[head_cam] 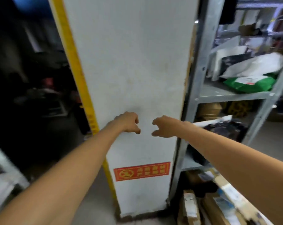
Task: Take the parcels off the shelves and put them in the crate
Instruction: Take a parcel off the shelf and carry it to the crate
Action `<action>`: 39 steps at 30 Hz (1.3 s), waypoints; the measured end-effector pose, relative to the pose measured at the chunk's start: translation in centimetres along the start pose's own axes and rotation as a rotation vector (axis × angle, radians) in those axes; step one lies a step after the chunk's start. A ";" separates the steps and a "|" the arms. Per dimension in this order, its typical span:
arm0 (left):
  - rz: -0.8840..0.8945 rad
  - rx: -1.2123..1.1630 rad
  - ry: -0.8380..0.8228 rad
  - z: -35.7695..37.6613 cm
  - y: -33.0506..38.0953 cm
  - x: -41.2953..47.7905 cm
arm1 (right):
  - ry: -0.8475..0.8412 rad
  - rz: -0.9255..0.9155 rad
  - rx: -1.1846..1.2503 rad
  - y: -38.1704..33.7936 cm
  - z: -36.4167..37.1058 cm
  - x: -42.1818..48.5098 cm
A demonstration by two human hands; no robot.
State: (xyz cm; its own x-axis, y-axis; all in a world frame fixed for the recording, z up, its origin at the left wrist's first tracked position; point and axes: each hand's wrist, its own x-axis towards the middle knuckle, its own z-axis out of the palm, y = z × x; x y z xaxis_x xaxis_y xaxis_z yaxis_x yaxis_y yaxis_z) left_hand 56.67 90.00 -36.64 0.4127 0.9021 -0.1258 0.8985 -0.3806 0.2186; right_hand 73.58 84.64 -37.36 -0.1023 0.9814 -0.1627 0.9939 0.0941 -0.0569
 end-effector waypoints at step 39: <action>-1.348 -0.186 0.174 3.6 -33.8 -40.3 | -0.244 -1.303 -0.165 -55.3 7.4 4.9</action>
State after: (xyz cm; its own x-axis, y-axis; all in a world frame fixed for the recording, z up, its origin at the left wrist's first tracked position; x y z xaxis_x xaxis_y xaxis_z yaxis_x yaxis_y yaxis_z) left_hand 10.20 65.80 -42.40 -0.7930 0.5669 -0.2233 0.5461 0.8238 0.1520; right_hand 17.86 82.99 -42.34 -0.9617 0.1067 -0.2524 0.1569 0.9696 -0.1879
